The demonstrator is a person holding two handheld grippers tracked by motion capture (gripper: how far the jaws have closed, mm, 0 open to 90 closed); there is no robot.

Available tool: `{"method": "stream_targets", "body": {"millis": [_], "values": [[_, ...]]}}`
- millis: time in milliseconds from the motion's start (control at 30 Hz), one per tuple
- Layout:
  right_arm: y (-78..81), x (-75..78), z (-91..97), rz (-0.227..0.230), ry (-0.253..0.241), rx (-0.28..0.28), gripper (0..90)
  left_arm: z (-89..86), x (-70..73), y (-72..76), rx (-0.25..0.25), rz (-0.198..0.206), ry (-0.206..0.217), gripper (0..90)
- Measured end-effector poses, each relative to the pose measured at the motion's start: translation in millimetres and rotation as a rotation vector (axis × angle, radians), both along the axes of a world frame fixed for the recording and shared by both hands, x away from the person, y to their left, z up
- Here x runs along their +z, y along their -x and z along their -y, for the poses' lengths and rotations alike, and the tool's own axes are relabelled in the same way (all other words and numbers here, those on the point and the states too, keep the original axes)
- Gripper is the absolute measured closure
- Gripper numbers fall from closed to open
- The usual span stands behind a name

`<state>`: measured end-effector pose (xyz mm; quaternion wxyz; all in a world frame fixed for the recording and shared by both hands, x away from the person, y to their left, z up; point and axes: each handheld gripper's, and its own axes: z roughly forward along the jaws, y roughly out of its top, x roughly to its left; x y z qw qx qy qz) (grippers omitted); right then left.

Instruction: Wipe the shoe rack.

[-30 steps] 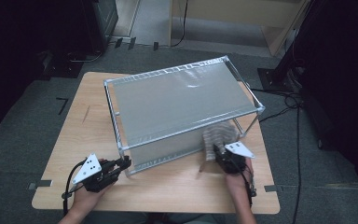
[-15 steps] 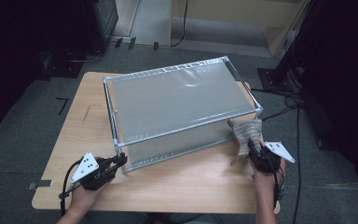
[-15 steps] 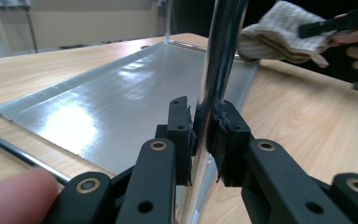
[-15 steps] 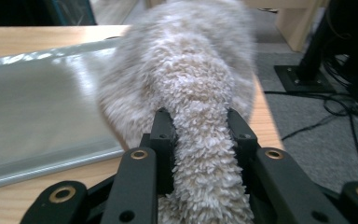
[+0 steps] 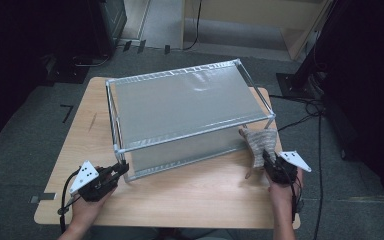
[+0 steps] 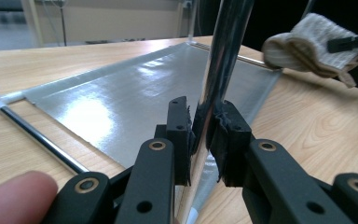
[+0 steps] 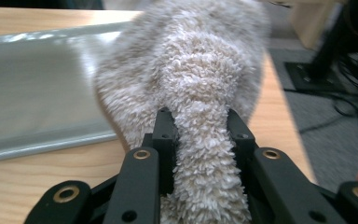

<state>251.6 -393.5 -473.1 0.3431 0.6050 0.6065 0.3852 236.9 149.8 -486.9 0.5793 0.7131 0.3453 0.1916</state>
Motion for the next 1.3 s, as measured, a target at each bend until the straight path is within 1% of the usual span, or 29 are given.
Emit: {"method": "stream_targets", "body": {"millis": [67,133,200,267,333,367,433,500,567,600,667,700,733,767,800,833,867,900,967,1000,1067,1100,1133,1167,1200,1233,1267,1300], "values": [[-0.9,0.4,-4.8,0.01,-0.005,0.026,72.1,-0.6,-0.3,0.2,-0.005,0.004,-0.004,77.8],[-1.1,1.2,-6.5,0.018,-0.034,0.035,72.2,-0.5,-0.4,0.6,-0.003,0.006,-0.009,77.7],[-1.1,0.8,-7.4,0.02,-0.038,0.047,72.2,-0.6,-0.6,0.8,-0.002,0.008,-0.012,77.6],[-1.1,-0.7,-11.2,-0.007,-0.035,0.073,72.1,-1.1,-0.8,0.6,-0.004,0.007,-0.014,77.5],[-2.3,-3.2,-17.9,-0.05,-0.045,0.14,71.2,-1.0,-0.9,0.7,-0.004,0.008,-0.014,77.5],[-3.1,-5.0,-23.2,-0.073,-0.038,0.174,70.8,-0.9,-1.0,0.8,-0.004,0.007,-0.014,77.5],[-4.3,-9.0,-35.6,-0.095,-0.007,0.206,70.3,-1.1,-1.0,0.7,-0.004,0.006,-0.013,77.5],[-5.9,-11.9,-45.4,-0.113,-0.006,0.236,68.9,-1.1,-0.9,1.2,-0.009,0.006,-0.015,77.5],[-7.5,-13.3,-53.0,-0.129,-0.016,0.275,63.7,-1.0,-0.9,1.8,-0.016,0.009,-0.015,77.6],[-8.3,-13.5,-55.8,-0.142,-0.023,0.308,59.4,-1.1,-0.9,2.0,-0.023,0.01,-0.018,77.6],[-8.8,-11.9,-59.2,-0.159,-0.019,0.386,48.4,-0.8,-1.0,2.5,-0.031,0.015,-0.018,77.6],[-8.6,-9.9,-59.7,-0.146,-0.004,0.403,40.9,-0.8,-1.1,2.7,-0.034,0.015,-0.019,77.6],[-7.6,-7.3,-59.0,-0.115,0.004,0.386,34.5,-0.7,-1.2,2.9,-0.034,0.014,-0.017,77.6],[-7.0,-4.7,-56.9,-0.077,-0.002,0.368,28.4,-0.9,-1.3,3.0,-0.034,0.013,-0.016,77.6],[-7.7,-2.8,-54.7,-0.047,-0.025,0.347,23.0,-1.0,-1.5,3.1,-0.035,0.011,-0.015,77.6],[-9.6,-2.1,-53.1,-0.026,-0.044,0.327,18.2,-1.1,-1.7,3.1,-0.036,0.01,-0.015,77.6],[-12.5,-3.1,-52.8,-0.014,-0.045,0.31,12.9,-1.0,-1.8,3.2,-0.036,0.009,-0.013,77.6],[-16.8,-5.6,-53.8,-0.011,-0.025,0.29,9.5,-0.9,-1.8,3.2,-0.036,0.009,-0.013,77.6],[-26.7,-12.2,-56.7,-0.042,0.013,0.249,2.7,-0.7,-1.8,3.4,-0.038,0.009,-0.015,77.5],[-31.7,-15.7,-57.8,-0.053,0.018,0.24,1.5,-0.6,-1.9,3.5,-0.038,0.012,-0.018,77.6],[-40.0,-22.9,-59.8,-0.091,0.009,0.228,1.4,-0.2,-2.2,4.0,-0.042,0.012,-0.019,77.6],[-43.5,-27.0,-60.9,-0.116,0.006,0.235,2.0,0.1,-2.5,4.2,-0.044,0.012,-0.018,77.6],[-46.4,-31.9,-63.4,-0.155,0.01,0.233,4.8,0.2,-2.6,4.3,-0.045,0.012,-0.018,77.6],[-48.2,-34.9,-64.8,-0.177,0.016,0.23,8.0,0.5,-2.7,4.4,-0.045,0.012,-0.02,77.6],[-50.2,-39.1,-67.0,-0.211,0.026,0.241,13.4,0.6,-2.7,4.4,-0.045,0.012,-0.021,77.7],[-50.5,-41.2,-68.4,-0.23,0.027,0.252,19.4,0.7,-2.7,4.3,-0.045,0.013,-0.023,77.7],[-50.1,-43.1,-70.0,-0.245,0.015,0.263,25.7,0.7,-2.8,4.4,-0.045,0.013,-0.022,77.8],[-49.4,-44.2,-69.8,-0.237,0.008,0.27,31.8,0.7,-2.7,4.5,-0.045,0.012,-0.022,77.8]]}}
